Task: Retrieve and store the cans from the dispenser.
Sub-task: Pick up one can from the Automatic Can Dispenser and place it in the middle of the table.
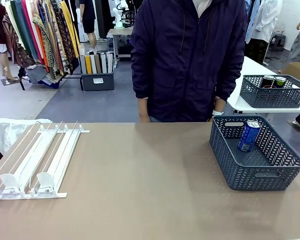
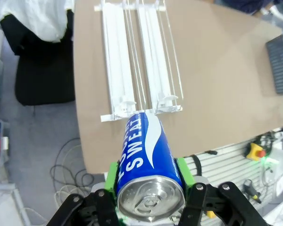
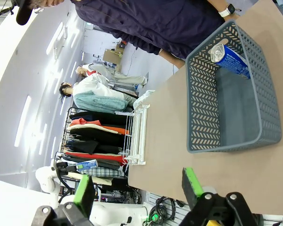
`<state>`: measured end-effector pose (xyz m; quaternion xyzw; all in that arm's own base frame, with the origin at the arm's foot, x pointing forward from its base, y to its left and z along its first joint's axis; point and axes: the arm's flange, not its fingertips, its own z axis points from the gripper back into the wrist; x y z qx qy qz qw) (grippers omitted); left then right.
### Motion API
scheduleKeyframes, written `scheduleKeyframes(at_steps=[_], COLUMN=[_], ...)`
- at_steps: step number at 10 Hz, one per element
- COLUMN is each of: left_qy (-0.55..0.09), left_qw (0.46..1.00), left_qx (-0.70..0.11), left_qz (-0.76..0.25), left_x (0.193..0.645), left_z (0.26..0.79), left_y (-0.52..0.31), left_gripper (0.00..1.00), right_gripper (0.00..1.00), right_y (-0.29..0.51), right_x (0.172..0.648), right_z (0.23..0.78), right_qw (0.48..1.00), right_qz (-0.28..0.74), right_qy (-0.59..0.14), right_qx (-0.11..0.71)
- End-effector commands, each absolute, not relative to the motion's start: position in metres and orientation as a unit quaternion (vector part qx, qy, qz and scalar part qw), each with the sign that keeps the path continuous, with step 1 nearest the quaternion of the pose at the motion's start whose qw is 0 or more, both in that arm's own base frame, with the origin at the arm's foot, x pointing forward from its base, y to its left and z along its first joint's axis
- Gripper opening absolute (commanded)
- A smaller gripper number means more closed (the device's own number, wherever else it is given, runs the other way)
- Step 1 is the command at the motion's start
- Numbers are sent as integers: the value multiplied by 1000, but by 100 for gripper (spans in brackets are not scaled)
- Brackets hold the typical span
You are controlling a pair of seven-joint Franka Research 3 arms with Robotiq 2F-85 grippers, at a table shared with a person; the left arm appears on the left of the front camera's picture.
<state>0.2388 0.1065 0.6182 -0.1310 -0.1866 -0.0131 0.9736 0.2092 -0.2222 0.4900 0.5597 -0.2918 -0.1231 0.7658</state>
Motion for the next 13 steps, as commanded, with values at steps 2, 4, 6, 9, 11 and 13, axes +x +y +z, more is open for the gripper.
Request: scheduleKeyframes(at_steps=[2,4,6,9,11,13], left_qy=[-190,-144,-67,-66,-75,-54], left_qw=[974,978,981,979,986,981], left_qx=[-109,-96,-93,-106,-73,-98], left_qz=[-56,-120,-159,-164,-129,-160], left_x=[341,394,410,396,409,391], left_z=[618,596,554,477,444,438], left_y=[-3,-137,-273,-405,-425,-426], left_gripper=[0,0,0,0,0,0], right_gripper=[100,100,100,100,100,100], right_y=[-224,-224,-224,-224,-224,-224], right_x=[211,211,211,211,211,211], right_z=[493,493,493,493,493,493], right_qw=[759,759,759,759,759,759], right_qz=[-112,-112,-112,-112,-112,-112], right_qy=[-304,-304,-304,-304,-304,-304], right_qx=[565,565,565,565,565,565])
